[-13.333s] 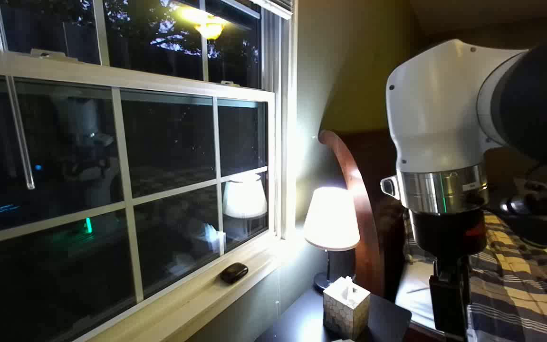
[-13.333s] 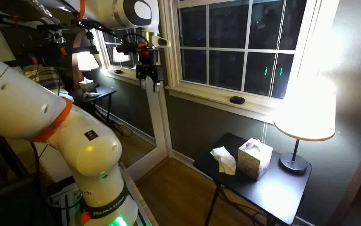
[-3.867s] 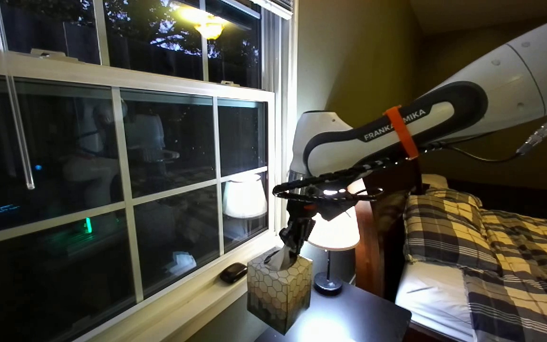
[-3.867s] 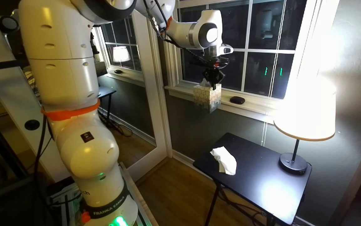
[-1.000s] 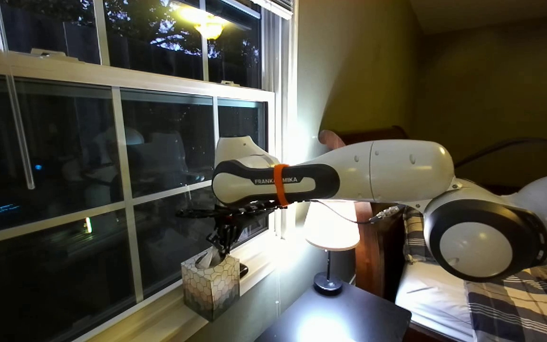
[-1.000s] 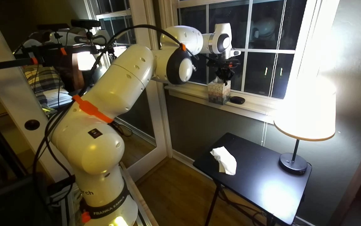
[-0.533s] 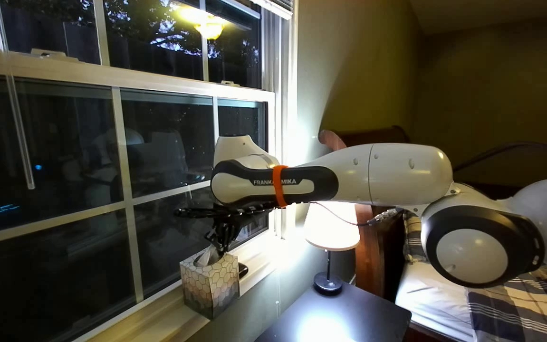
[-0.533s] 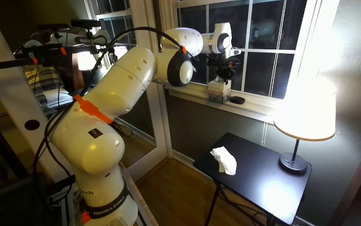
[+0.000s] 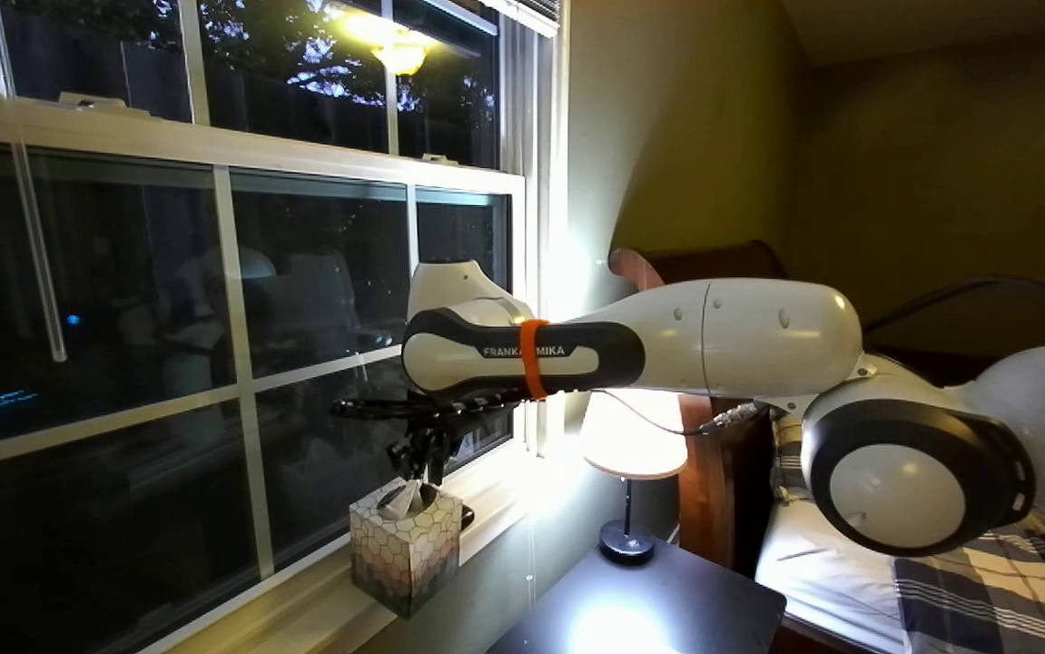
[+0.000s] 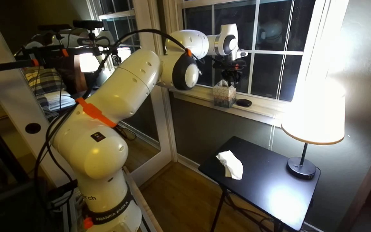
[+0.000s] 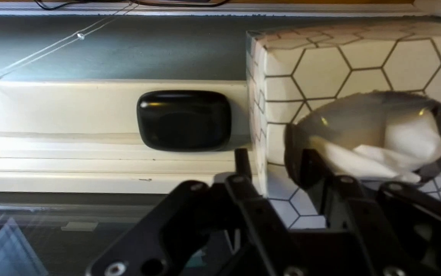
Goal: Put the tissue box on the windowsill.
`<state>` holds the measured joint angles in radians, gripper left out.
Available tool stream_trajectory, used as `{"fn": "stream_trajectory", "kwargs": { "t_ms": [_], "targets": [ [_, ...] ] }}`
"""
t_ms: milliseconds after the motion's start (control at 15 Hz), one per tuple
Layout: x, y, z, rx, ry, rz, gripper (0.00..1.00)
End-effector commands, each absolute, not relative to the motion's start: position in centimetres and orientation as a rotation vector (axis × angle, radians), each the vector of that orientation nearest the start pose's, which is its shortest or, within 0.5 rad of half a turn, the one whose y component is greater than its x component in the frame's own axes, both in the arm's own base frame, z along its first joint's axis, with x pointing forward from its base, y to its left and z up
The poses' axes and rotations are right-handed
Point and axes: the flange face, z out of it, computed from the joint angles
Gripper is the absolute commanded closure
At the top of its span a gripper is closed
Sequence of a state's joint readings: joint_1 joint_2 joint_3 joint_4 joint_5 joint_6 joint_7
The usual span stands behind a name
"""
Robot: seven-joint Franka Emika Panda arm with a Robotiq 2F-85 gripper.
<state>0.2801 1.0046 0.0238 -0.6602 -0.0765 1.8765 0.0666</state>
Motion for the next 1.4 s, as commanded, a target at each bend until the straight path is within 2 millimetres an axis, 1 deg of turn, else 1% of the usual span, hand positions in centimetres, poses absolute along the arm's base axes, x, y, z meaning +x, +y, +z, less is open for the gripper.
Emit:
{"fn": "stream_trajectory", "kwargs": {
  "t_ms": [0,133,267,733,933,1133,1333],
  "targets": [
    [77.8,22.9,38.8,-3.126,-0.348,-0.332,0.28],
    [77.8,23.0,38.5,-3.127,-0.348,-0.316,0.12],
    [77.6,23.0,38.5,-3.127,-0.35,-0.301,0.01],
    [76.9,23.3,39.3,-3.12,-0.361,-0.23,0.0],
    [76.8,23.2,39.7,-3.123,-0.359,-0.226,0.0],
    [77.1,22.8,39.5,-3.124,-0.353,-0.231,0.0],
    [77.4,22.4,38.9,-3.119,-0.367,-0.238,0.0]
  ]
}}
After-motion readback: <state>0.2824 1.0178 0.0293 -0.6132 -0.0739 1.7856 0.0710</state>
